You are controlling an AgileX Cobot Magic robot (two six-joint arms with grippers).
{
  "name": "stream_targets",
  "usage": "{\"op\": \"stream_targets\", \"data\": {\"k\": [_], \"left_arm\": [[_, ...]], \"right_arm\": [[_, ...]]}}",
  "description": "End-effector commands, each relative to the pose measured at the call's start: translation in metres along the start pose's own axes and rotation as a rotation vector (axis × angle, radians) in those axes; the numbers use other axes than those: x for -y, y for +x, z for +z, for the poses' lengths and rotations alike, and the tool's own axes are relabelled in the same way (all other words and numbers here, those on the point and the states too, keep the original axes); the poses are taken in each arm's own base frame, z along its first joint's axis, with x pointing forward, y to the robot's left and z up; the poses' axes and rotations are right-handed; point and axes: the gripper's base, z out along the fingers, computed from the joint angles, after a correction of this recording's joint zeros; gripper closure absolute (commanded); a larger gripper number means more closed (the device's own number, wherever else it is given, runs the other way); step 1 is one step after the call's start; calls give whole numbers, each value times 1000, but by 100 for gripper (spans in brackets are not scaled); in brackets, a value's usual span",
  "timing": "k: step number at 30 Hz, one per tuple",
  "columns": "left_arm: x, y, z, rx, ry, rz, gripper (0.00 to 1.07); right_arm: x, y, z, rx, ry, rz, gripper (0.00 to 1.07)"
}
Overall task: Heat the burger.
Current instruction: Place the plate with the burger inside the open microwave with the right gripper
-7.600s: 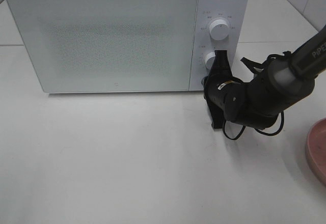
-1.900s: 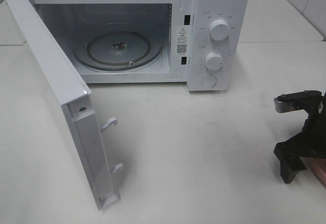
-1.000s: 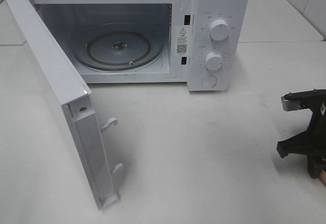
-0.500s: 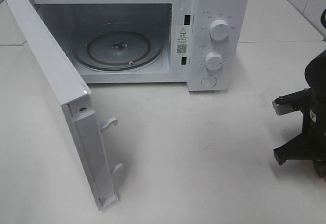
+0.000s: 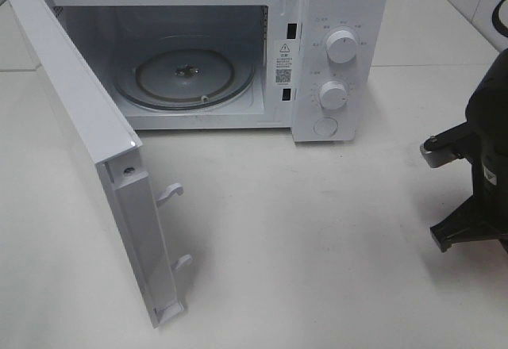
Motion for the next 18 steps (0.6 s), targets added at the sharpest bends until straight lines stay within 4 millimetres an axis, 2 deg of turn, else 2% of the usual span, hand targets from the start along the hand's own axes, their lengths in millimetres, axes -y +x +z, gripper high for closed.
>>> {"op": "stream_targets", "data": {"k": [1,9,14,18], "left_arm": [[1,1,-3,31,7,-5,3],[1,1,-3,31,7,-5,3],[1,1,-3,31,7,-5,3],[1,1,-3,31,7,-5,3]], "right_arm": [[6,6,-11,21,77,-33,107],[4,12,-30,76,101,-78,107],[-5,21,-48,129,115,-167,107],[-10,25,-53,142,125,-197,107]]}}
